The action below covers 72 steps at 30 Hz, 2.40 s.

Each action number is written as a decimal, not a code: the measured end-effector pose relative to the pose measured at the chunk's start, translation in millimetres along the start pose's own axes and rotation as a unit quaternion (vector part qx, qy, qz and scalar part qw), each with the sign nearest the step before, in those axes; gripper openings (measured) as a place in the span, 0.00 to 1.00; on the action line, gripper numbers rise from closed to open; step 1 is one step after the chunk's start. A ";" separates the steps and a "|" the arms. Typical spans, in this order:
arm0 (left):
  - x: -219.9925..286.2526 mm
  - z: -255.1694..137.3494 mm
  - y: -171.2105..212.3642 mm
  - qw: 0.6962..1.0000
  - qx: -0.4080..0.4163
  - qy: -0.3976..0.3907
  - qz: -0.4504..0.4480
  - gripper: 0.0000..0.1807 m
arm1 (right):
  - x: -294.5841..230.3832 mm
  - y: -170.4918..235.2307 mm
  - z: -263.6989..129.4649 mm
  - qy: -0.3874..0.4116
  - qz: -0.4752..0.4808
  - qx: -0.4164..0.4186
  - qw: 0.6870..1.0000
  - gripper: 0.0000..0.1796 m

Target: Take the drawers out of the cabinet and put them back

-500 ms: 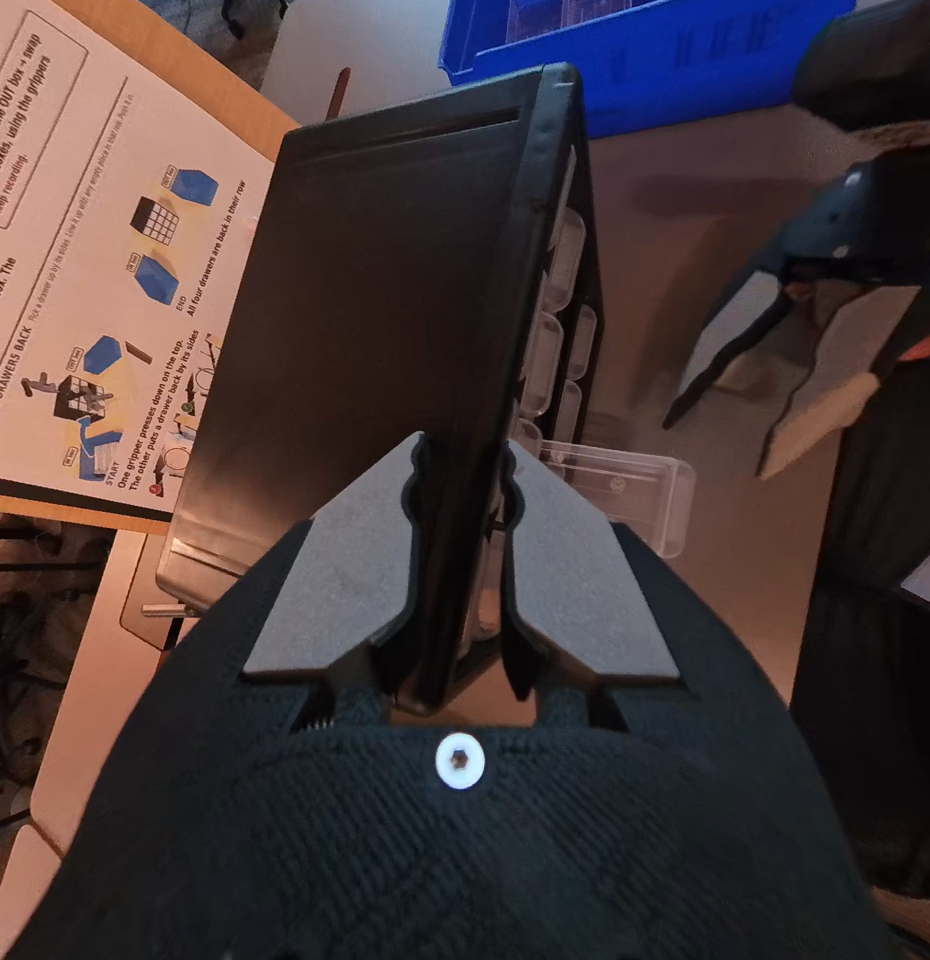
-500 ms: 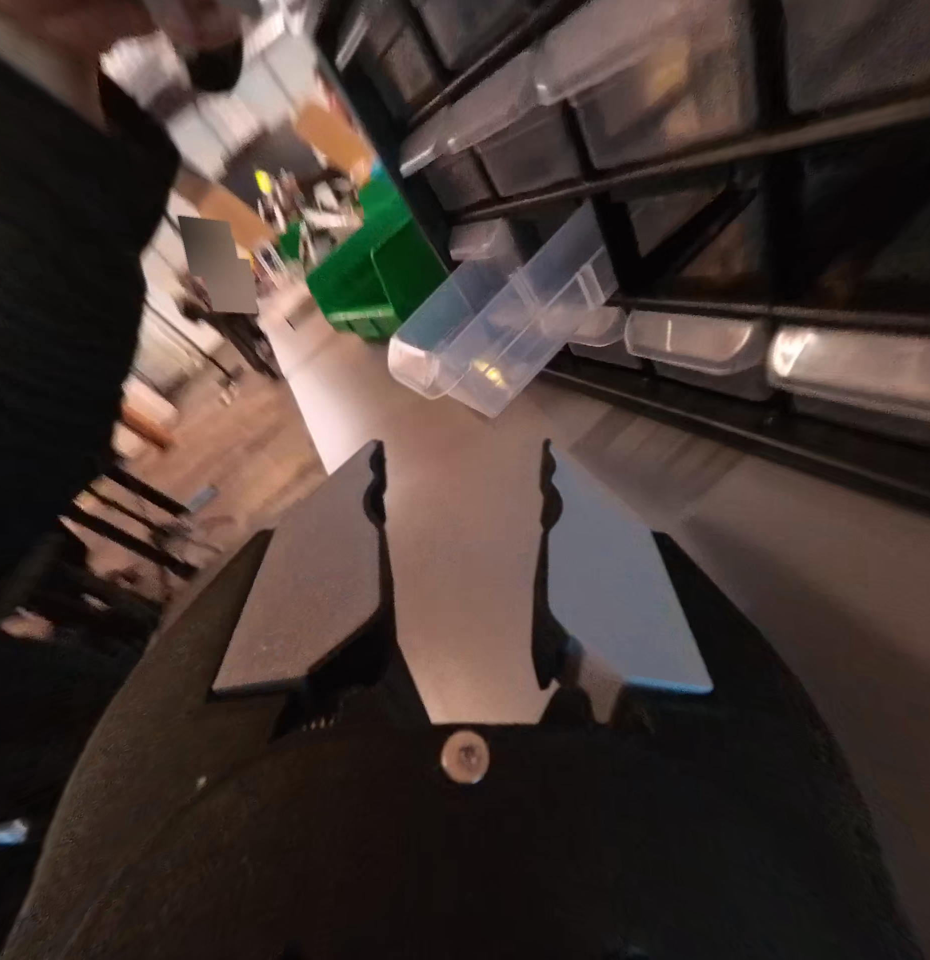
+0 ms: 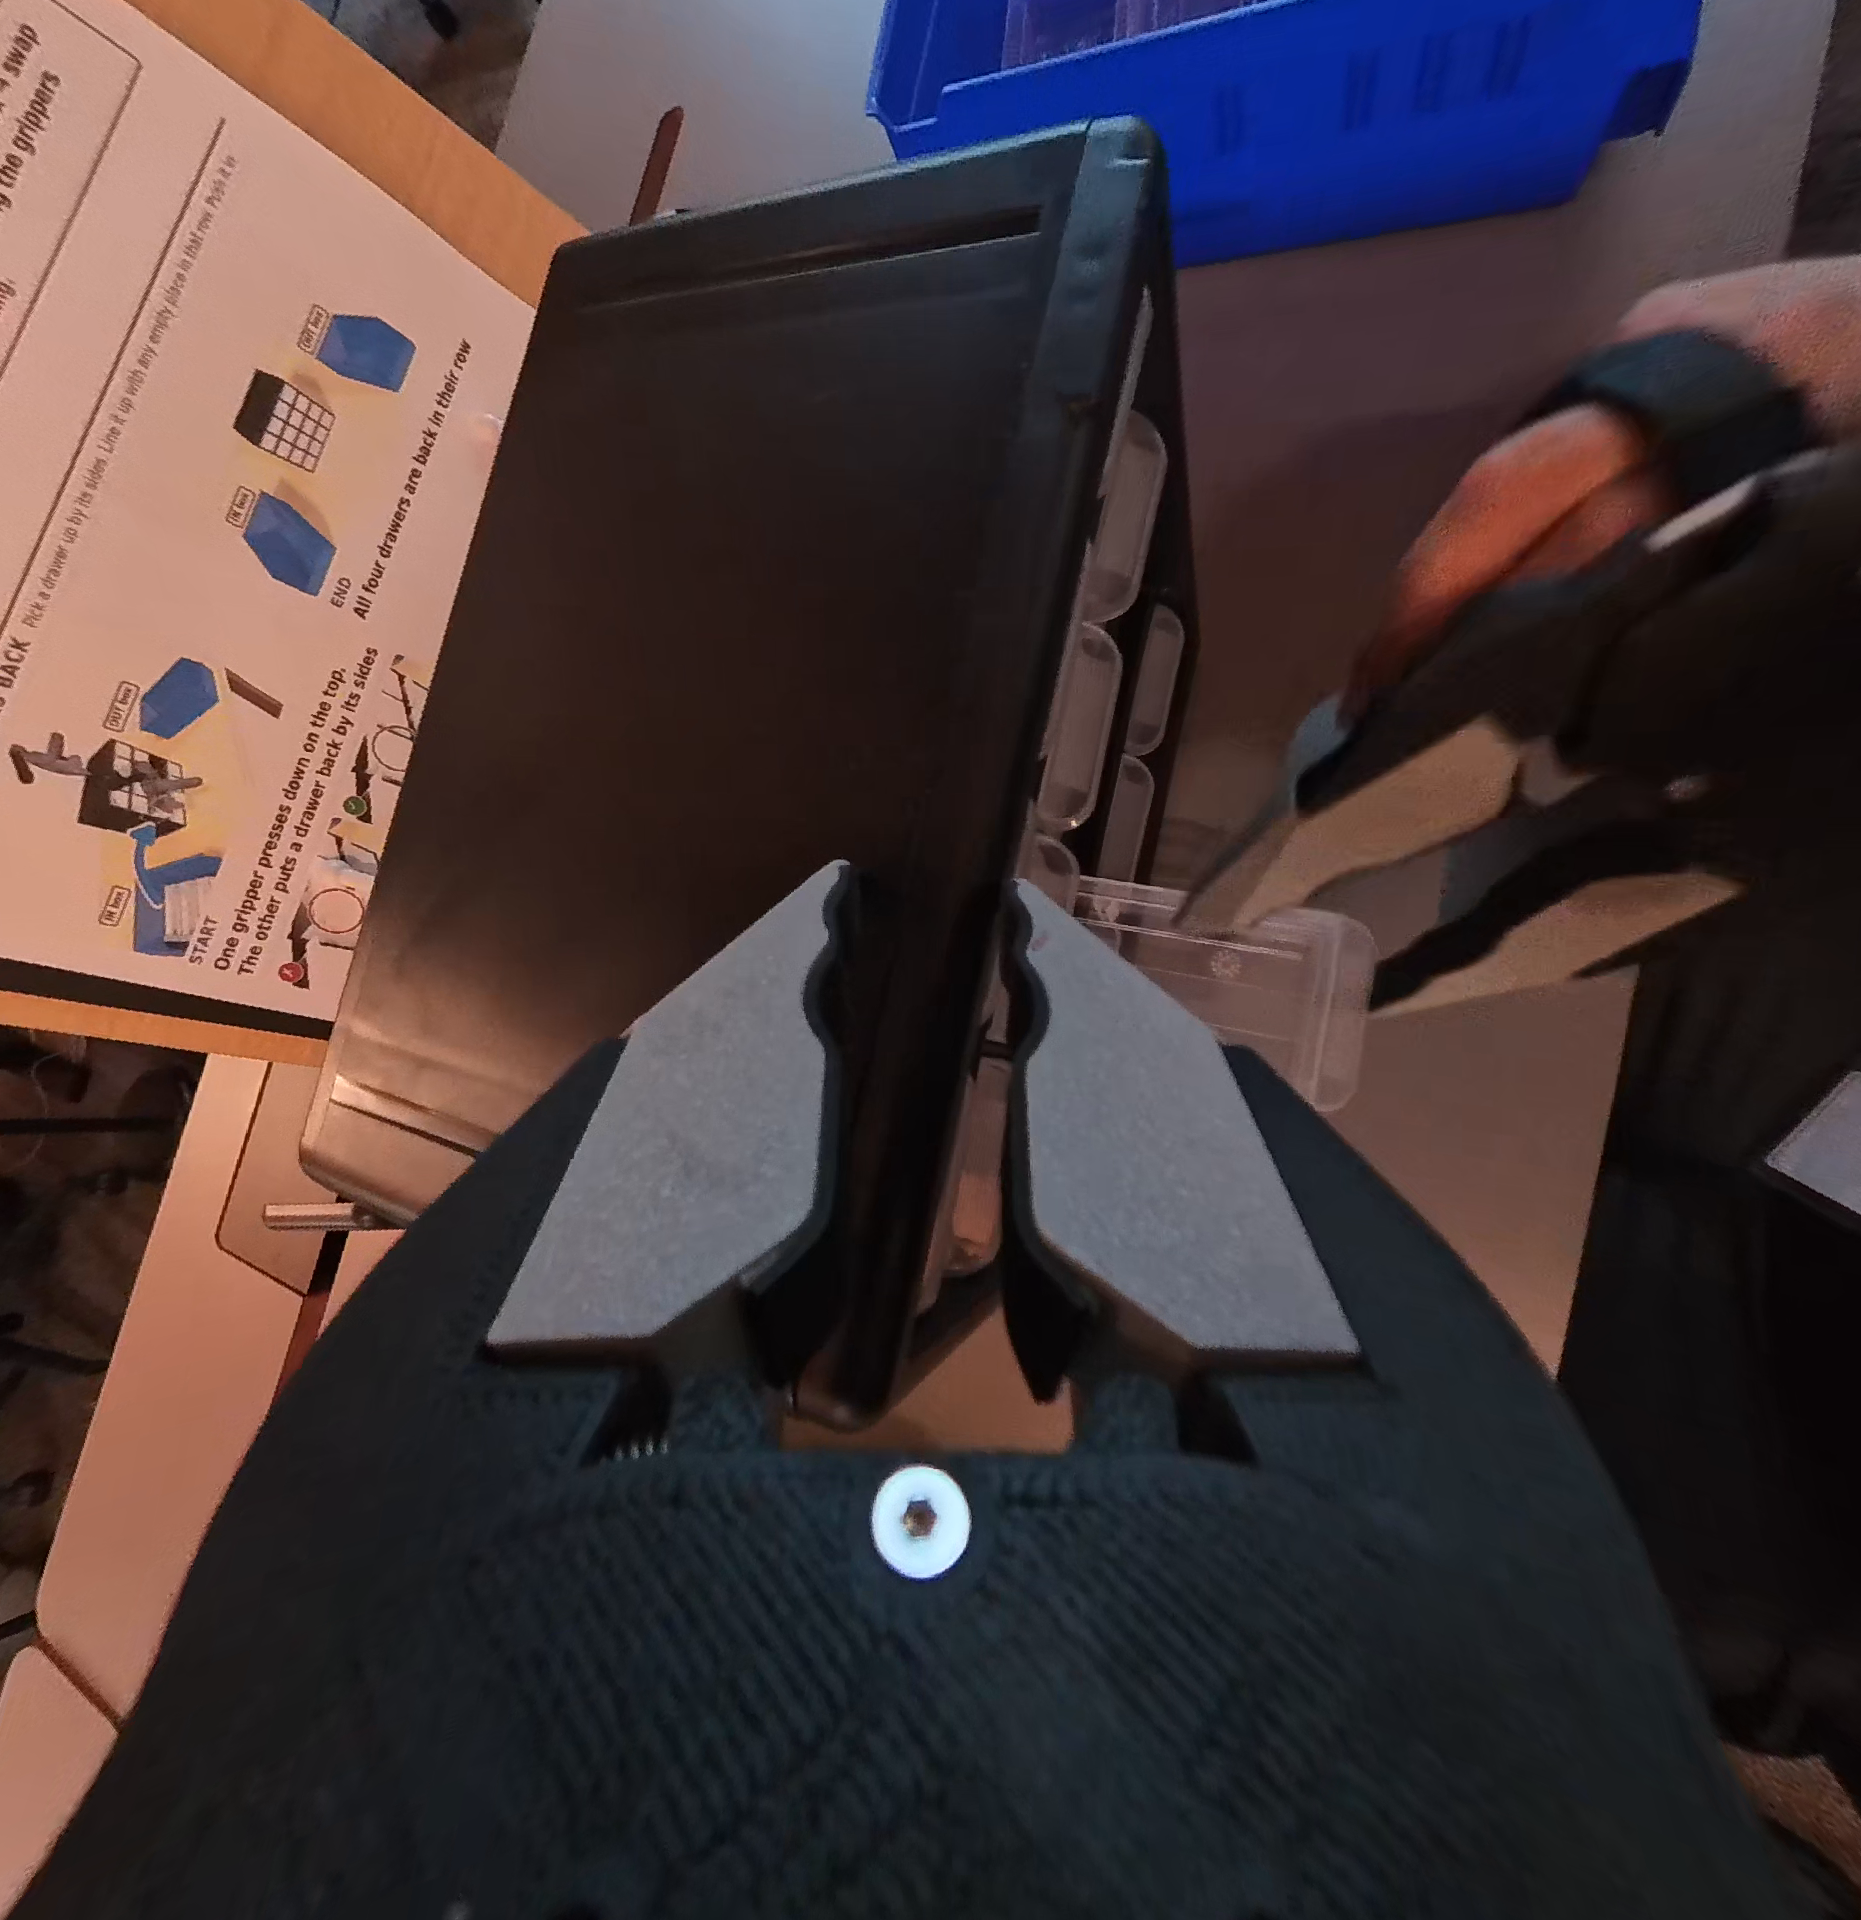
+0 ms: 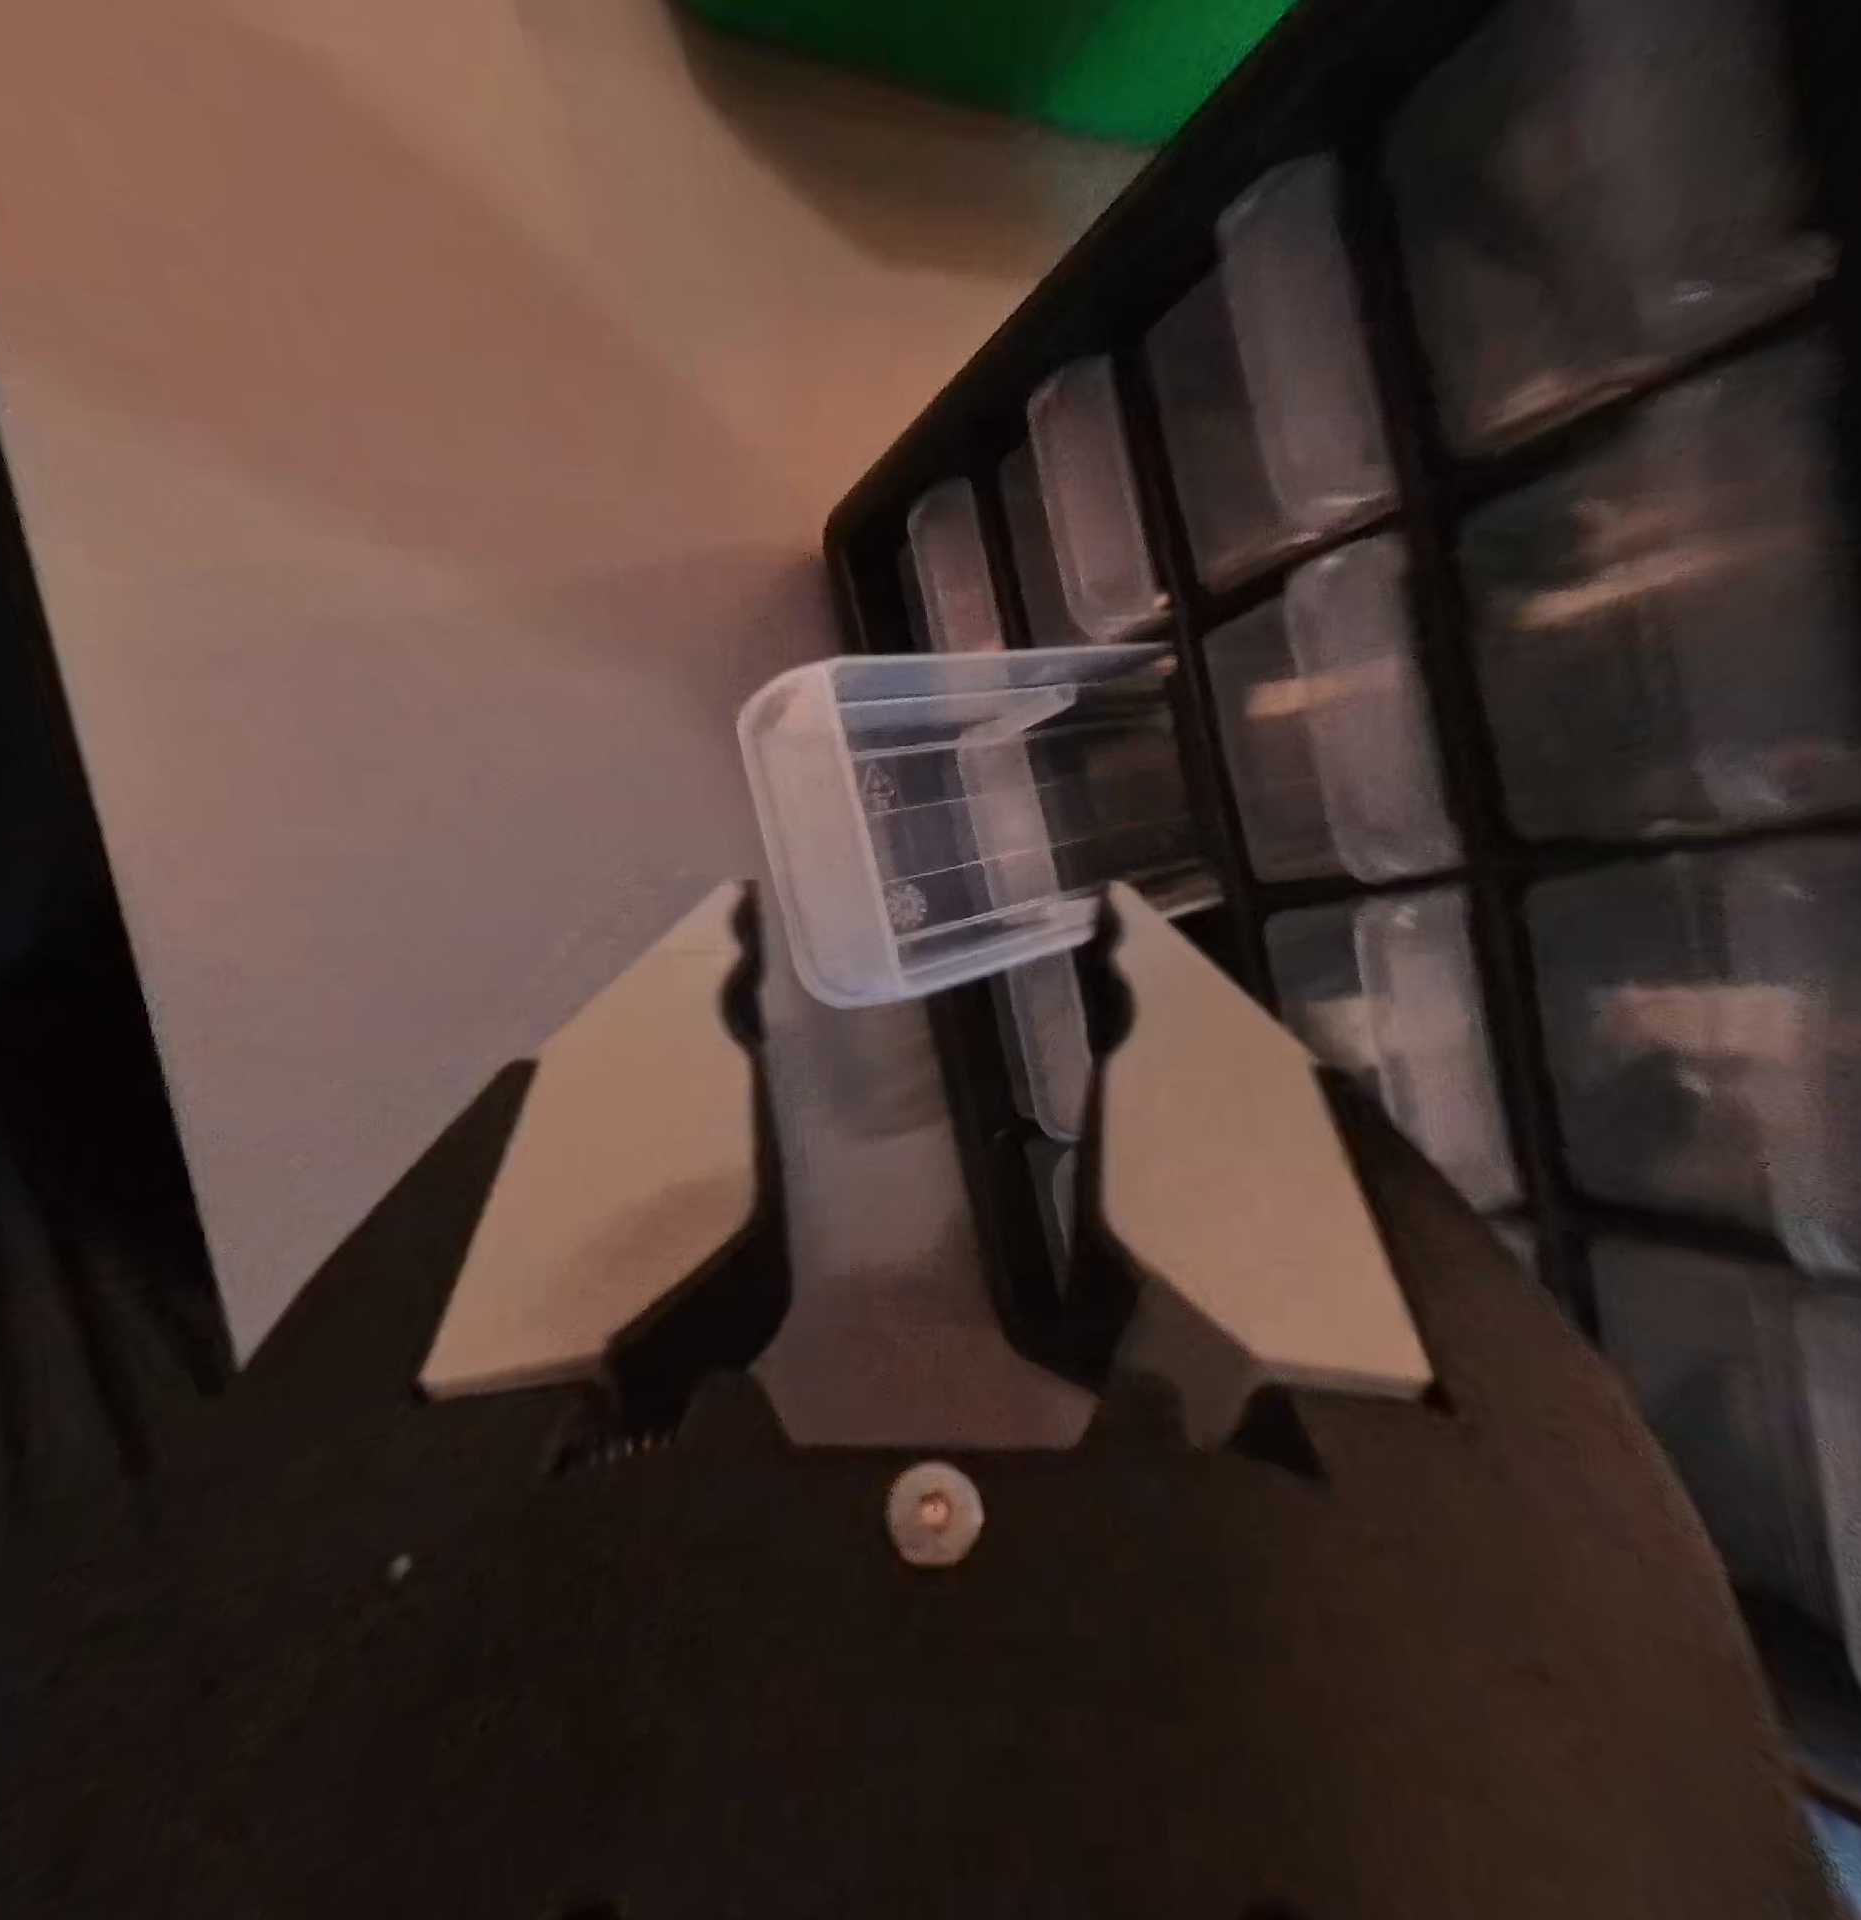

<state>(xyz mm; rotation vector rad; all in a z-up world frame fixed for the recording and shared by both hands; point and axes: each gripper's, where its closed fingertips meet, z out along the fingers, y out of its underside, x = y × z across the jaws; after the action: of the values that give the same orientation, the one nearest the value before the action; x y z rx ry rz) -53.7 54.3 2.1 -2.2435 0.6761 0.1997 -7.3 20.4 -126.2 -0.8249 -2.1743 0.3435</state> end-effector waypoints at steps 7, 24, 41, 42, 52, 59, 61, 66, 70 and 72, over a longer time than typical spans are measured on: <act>0.2 -0.1 0.0 1.000 0.005 0.000 0.003 0.14 | -27.8 -2.0 0.5 -0.064 -0.038 -0.035 0.997 0.08; 0.7 -0.5 -0.3 1.000 0.023 0.002 0.011 0.14 | -13.8 19.2 -161.7 -0.213 0.208 0.125 0.947 0.06; 1.1 -0.3 -0.4 1.000 0.010 -0.002 0.014 0.14 | 68.9 321.9 -204.0 0.070 0.510 -0.184 0.837 0.07; 1.1 -0.3 -0.4 1.000 0.004 -0.004 0.016 0.14 | 68.4 328.7 -192.9 0.064 0.505 -0.199 0.837 0.07; 1.4 0.0 -0.1 0.999 -0.027 -0.007 0.038 0.14 | 96.2 330.3 -146.1 0.046 0.505 -0.137 0.851 0.29; 1.4 -0.1 -0.1 0.999 -0.023 -0.002 0.040 0.14 | 46.5 366.6 -174.4 -0.024 0.518 -0.262 0.814 0.10; 1.3 0.0 -0.3 0.999 -0.020 -0.002 0.037 0.14 | 32.8 382.3 -174.9 -0.033 0.501 -0.322 0.803 0.04; 1.2 -0.1 -0.3 0.999 -0.014 -0.001 0.030 0.14 | 36.2 407.9 -157.4 -0.018 0.457 -0.397 0.796 0.00; 1.1 0.0 -0.4 0.999 -0.016 -0.003 0.031 0.14 | 62.2 425.2 -148.6 0.055 0.424 -0.429 0.796 0.00; 1.0 0.0 -0.4 0.999 -0.015 -0.003 0.031 0.14 | 70.1 420.9 -144.6 0.074 0.443 -0.402 0.798 0.00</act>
<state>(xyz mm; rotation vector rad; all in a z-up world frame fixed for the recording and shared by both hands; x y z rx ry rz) -52.6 54.0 1.9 -2.2509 0.7450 0.2484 254.8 380.9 -191.7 -2.2624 -1.5919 -0.2508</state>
